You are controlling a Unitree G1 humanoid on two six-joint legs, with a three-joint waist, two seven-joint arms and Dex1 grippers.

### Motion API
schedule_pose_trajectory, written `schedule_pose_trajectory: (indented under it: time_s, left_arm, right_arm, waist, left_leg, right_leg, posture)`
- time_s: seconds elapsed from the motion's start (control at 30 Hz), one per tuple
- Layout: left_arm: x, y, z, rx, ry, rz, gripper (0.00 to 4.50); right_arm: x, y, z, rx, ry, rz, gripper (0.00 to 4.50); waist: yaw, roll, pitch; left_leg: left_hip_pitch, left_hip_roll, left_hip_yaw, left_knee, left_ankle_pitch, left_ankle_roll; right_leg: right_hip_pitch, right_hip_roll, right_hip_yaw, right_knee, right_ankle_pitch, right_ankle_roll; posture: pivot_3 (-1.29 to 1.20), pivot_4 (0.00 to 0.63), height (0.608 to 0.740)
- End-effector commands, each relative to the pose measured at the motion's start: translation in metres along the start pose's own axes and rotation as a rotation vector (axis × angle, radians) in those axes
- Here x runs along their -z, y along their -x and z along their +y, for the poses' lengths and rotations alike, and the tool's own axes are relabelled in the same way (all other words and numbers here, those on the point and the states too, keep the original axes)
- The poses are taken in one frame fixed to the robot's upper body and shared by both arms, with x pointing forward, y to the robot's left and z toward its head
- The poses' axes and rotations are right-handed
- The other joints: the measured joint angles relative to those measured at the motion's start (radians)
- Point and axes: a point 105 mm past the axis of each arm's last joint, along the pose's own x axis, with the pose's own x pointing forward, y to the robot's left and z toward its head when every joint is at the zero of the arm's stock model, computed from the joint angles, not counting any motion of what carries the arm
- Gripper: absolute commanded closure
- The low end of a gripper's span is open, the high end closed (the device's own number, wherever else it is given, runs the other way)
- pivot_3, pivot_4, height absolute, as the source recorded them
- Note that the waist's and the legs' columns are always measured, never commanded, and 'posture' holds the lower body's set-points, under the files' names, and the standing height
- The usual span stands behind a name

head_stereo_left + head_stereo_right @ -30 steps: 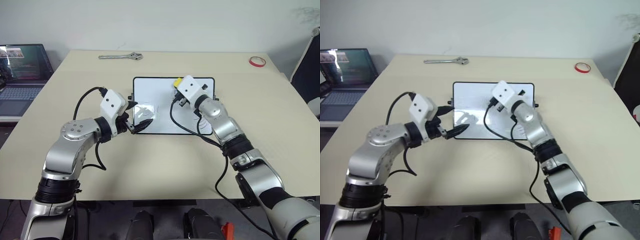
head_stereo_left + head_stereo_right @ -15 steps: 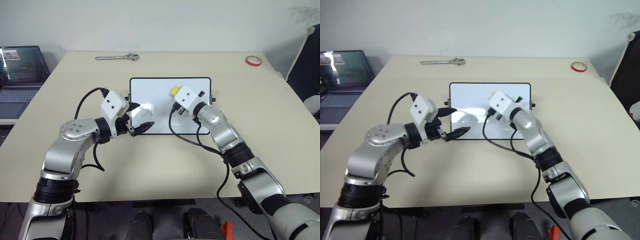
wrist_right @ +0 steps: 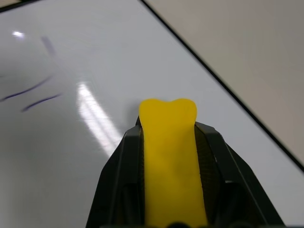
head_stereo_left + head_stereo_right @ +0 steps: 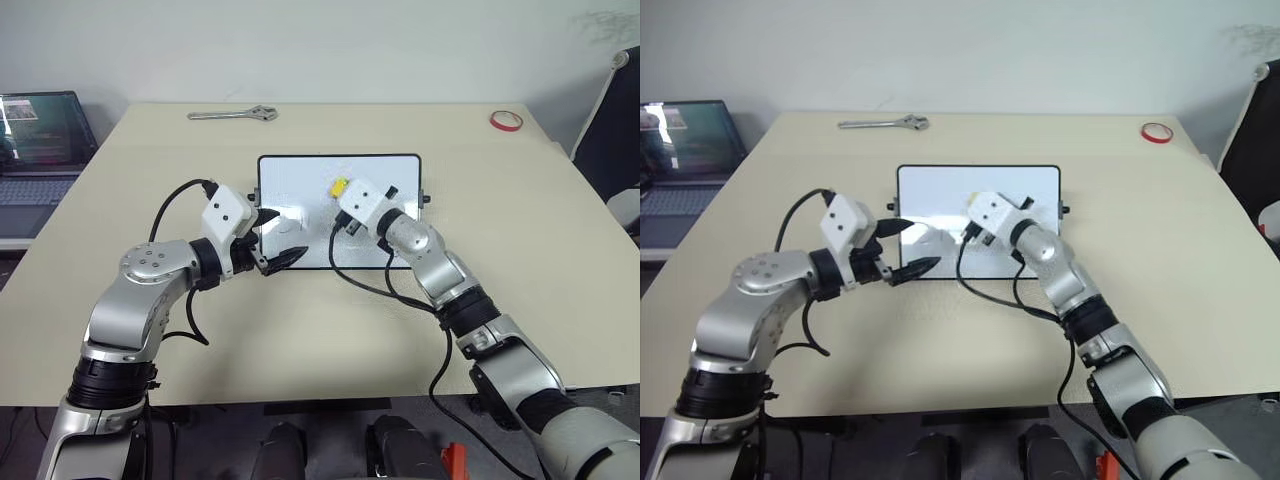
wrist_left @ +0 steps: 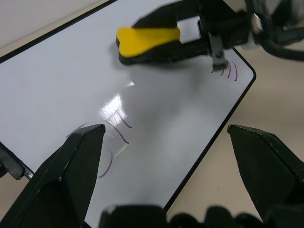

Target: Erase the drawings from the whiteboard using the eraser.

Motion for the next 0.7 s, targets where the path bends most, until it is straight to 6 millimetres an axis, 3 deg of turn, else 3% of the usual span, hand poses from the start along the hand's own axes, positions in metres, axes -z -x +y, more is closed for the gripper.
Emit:
schedule_pose_trajectory:
  time_s: [0.03, 0.27, 0.33, 0.43, 0.53, 0.6, 0.7]
  left_arm:
    - [-0.008, 0.002, 0.002, 0.000, -0.035, -0.029, 0.00]
    - [-0.006, 0.001, 0.002, 0.001, -0.033, -0.030, 0.00]
    - [-0.006, 0.001, 0.002, 0.002, -0.032, -0.029, 0.00]
    - [-0.004, -0.001, 0.003, -0.004, -0.026, -0.028, 0.00]
    - [-0.003, -0.003, 0.000, 0.013, -0.021, -0.034, 0.00]
    - [-0.003, -0.004, -0.003, 0.032, -0.016, -0.041, 0.00]
    - [-0.011, -0.004, -0.023, 0.146, -0.015, -0.101, 0.00]
  right_arm:
    - [-0.004, -0.004, -0.013, 0.052, 0.004, 0.000, 3.40]
    - [0.014, 0.004, 0.018, -0.133, -0.041, 0.070, 3.40]
    - [0.013, 0.008, 0.013, -0.124, -0.043, 0.065, 3.40]
    - [-0.003, 0.012, -0.012, -0.047, -0.074, -0.009, 3.40]
    - [-0.020, 0.029, -0.033, -0.033, -0.223, -0.093, 3.40]
    - [-0.024, 0.042, -0.034, -0.066, -0.297, -0.113, 3.40]
    - [-0.024, 0.072, -0.021, -0.180, -0.344, -0.112, 3.40]
  waist:
    - [0.001, 0.000, 0.000]
    - [0.000, 0.000, 0.000]
    - [0.000, 0.000, 0.000]
    - [0.001, 0.000, 0.000]
    - [0.006, 0.000, 0.001]
    - [0.008, 0.000, 0.001]
    - [0.009, 0.000, 0.001]
  left_leg:
    - [0.000, 0.000, 0.000, 0.000, 0.000, 0.000]
    - [0.000, 0.000, 0.001, -0.001, 0.000, 0.000]
    - [0.000, 0.000, 0.000, -0.001, 0.000, 0.000]
    - [0.000, 0.000, 0.000, -0.001, 0.000, 0.000]
    - [-0.001, 0.000, 0.000, -0.001, 0.000, 0.000]
    - [-0.003, 0.001, -0.002, -0.001, 0.000, 0.000]
    - [-0.004, 0.001, -0.003, -0.003, 0.000, 0.000]
  right_leg:
    - [0.000, 0.000, 0.000, 0.000, 0.000, 0.000]
    - [0.000, 0.000, 0.000, -0.002, 0.000, 0.000]
    - [0.000, 0.000, 0.000, -0.001, 0.000, 0.000]
    - [0.000, 0.000, 0.000, -0.001, 0.000, 0.000]
    - [0.000, 0.000, 0.000, -0.002, 0.000, 0.000]
    - [-0.001, 0.000, -0.002, -0.004, 0.000, 0.000]
    - [0.000, -0.001, -0.002, -0.008, 0.000, 0.000]
  posture:
    - [0.00, 0.150, 0.740]
    - [0.00, 0.150, 0.740]
    - [0.00, 0.150, 0.740]
    - [0.00, 0.150, 0.740]
    - [0.00, 0.150, 0.740]
    - [0.00, 0.150, 0.740]
    - [0.00, 0.150, 0.740]
